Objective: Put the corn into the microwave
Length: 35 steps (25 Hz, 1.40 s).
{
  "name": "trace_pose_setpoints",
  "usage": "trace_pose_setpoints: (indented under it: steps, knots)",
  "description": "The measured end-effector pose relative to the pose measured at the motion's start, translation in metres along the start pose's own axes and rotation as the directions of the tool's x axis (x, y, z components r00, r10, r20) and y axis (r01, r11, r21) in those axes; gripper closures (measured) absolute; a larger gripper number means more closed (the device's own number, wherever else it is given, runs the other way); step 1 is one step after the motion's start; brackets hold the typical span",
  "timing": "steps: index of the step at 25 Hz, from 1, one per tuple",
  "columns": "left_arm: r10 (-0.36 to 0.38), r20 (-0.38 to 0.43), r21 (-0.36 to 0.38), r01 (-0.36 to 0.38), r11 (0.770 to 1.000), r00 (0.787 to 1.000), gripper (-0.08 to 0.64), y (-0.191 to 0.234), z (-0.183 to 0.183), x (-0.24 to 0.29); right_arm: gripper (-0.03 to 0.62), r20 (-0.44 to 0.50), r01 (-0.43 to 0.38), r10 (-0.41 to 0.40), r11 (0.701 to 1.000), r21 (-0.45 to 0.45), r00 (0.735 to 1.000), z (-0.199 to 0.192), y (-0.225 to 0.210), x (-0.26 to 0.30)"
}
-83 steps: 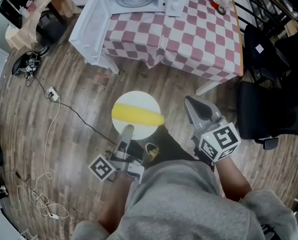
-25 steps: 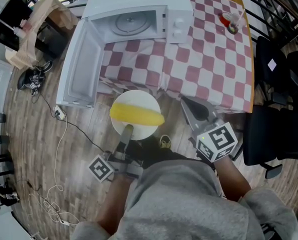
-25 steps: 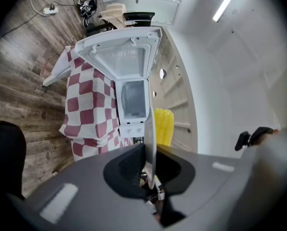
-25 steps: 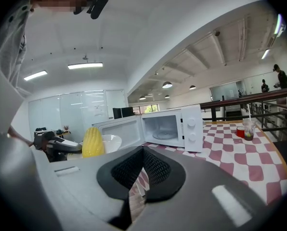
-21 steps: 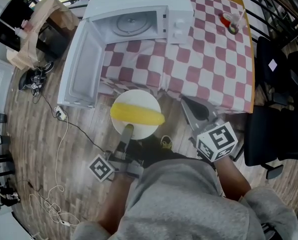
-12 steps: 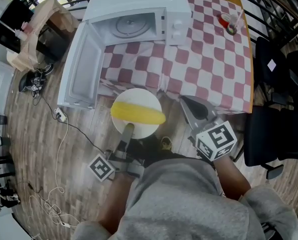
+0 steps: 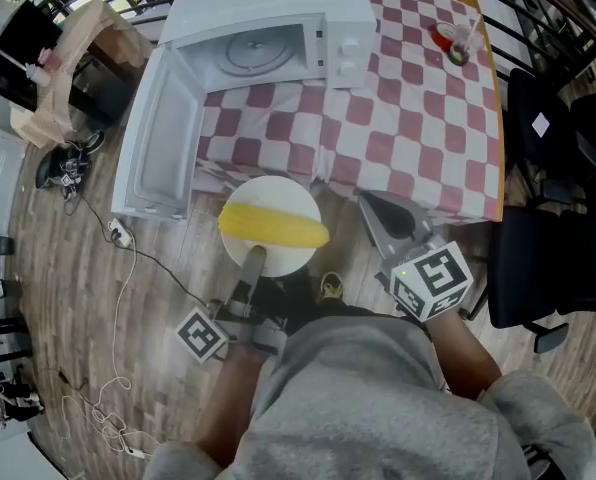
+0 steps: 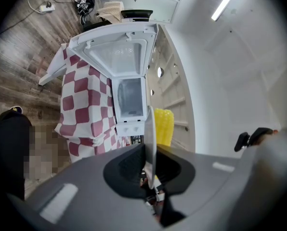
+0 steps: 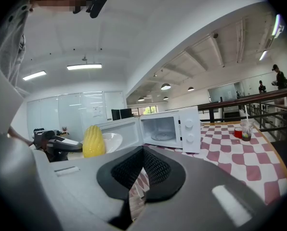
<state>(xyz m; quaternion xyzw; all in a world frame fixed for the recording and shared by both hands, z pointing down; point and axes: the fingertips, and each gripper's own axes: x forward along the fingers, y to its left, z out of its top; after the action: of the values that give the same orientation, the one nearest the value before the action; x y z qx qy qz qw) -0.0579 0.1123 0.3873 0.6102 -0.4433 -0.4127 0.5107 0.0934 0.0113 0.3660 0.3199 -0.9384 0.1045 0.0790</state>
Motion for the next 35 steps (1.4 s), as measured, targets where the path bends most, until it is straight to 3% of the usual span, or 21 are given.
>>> trace_pose_setpoints:
  steps: [27,35]
  knots:
    - [-0.013,-0.04,-0.008,0.013,1.0,0.999,0.531,0.003,0.015,0.045,0.594,-0.004,0.044,-0.044,0.999,-0.002,0.999,0.007,-0.033,0.019]
    - [-0.009,-0.046,-0.02,0.008,1.0,0.999,0.531,0.014,0.041,0.071,0.594,-0.024,0.046,-0.046,0.999,-0.01,0.999,0.01,-0.046,0.048]
